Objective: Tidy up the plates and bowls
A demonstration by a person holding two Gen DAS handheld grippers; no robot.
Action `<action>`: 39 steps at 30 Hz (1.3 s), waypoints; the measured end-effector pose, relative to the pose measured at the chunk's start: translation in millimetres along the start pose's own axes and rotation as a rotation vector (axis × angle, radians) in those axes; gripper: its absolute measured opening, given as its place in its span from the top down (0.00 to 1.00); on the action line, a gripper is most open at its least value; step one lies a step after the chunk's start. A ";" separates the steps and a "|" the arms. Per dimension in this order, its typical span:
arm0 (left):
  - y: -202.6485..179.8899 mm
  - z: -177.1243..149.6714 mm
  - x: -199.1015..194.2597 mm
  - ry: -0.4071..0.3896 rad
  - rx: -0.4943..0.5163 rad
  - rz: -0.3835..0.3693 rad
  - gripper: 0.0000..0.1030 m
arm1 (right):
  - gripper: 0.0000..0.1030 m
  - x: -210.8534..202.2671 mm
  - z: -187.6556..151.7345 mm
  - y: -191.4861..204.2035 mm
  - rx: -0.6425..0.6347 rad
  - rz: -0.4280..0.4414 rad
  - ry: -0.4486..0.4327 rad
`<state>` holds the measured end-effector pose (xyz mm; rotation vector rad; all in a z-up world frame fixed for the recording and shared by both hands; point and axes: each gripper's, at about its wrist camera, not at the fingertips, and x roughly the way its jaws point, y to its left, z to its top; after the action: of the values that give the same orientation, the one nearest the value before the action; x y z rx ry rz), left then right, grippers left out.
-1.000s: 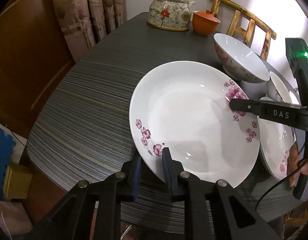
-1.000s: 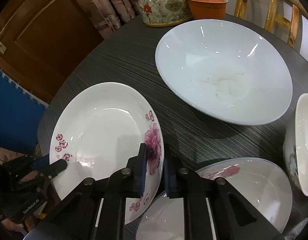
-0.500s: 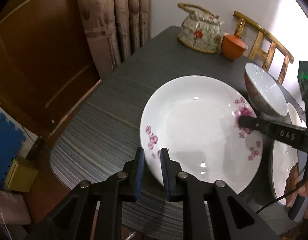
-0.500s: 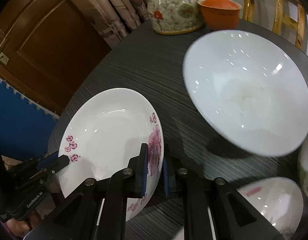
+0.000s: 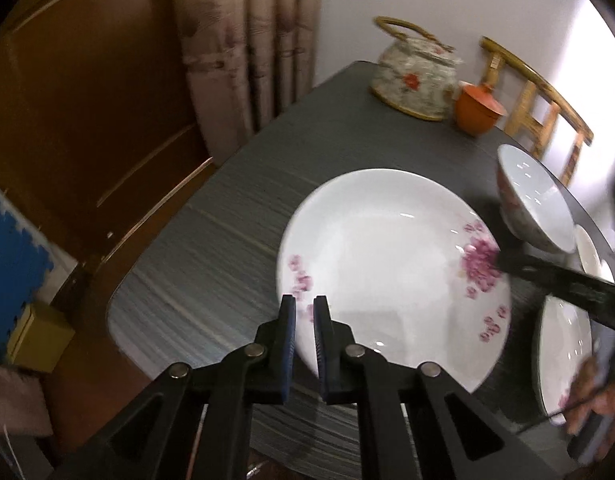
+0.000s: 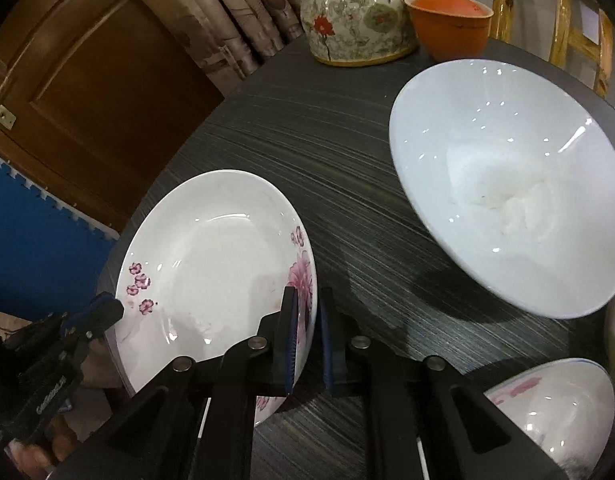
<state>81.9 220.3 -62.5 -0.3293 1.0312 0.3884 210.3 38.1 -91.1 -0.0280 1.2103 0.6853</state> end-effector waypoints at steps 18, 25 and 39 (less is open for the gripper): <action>-75.8 -28.7 -47.2 -0.054 0.138 -0.217 0.65 | 0.78 -183.3 -142.1 -115.4 0.257 -0.103 -0.239; -150.8 -67.2 -23.9 0.091 0.262 -0.267 0.65 | 0.78 -185.9 -142.4 -158.2 0.259 -0.045 -0.219; -190.7 -72.9 15.1 0.200 0.242 -0.256 0.62 | 0.78 -126.5 -112.0 -175.9 0.155 -0.054 -0.066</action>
<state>121.1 21.9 -94.7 -0.2818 1.2015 -0.0019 180.5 -203.9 -82.6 0.0902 1.1914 0.5402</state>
